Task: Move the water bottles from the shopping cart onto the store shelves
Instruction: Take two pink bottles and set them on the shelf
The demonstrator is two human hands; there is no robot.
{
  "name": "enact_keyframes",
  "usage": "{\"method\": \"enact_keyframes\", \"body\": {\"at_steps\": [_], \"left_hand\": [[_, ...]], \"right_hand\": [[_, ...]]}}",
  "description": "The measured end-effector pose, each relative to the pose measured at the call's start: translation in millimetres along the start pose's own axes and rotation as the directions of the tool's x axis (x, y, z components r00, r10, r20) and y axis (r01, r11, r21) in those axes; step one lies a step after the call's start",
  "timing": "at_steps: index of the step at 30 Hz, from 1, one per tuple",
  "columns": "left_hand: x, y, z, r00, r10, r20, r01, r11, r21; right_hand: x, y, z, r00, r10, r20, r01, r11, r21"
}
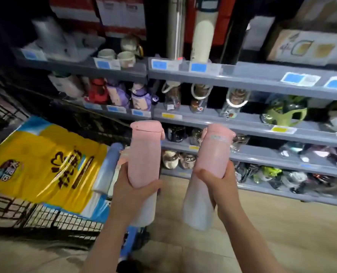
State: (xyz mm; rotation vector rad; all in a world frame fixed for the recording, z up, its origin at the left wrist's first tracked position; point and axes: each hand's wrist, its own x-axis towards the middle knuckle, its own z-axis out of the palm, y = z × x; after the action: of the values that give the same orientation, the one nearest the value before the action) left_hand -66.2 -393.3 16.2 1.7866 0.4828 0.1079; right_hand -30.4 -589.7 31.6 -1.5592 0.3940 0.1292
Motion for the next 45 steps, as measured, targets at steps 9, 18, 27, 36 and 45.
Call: {"method": "enact_keyframes", "body": {"at_steps": [9,18,27,36,45], "left_hand": [[-13,76,116,0.963,0.206,0.173,-0.207,0.978,-0.017],[70,104,196,0.942,0.214,0.258,-0.186,0.974,-0.129],[170,140,214,0.935,0.277,0.223,-0.250,0.958,-0.139],[195,162,197,0.960,0.249,0.130,-0.236,0.966,-0.109],[204,181,205,0.932,0.361,0.031,-0.357,0.929,-0.101]], "right_hand": [[12,-48,-133,0.983,-0.084,-0.164,0.104,0.988,0.114],[95,-83,-163,0.971,-0.097,-0.220,0.121,0.987,0.101],[227,-140,-138,0.972,-0.128,-0.195,0.208,0.854,0.477],[293,-191,-135,0.983,-0.078,-0.164,0.179,0.568,0.803],[351,-217,-140,0.923,-0.112,-0.367,0.363,0.568,0.739]]}}
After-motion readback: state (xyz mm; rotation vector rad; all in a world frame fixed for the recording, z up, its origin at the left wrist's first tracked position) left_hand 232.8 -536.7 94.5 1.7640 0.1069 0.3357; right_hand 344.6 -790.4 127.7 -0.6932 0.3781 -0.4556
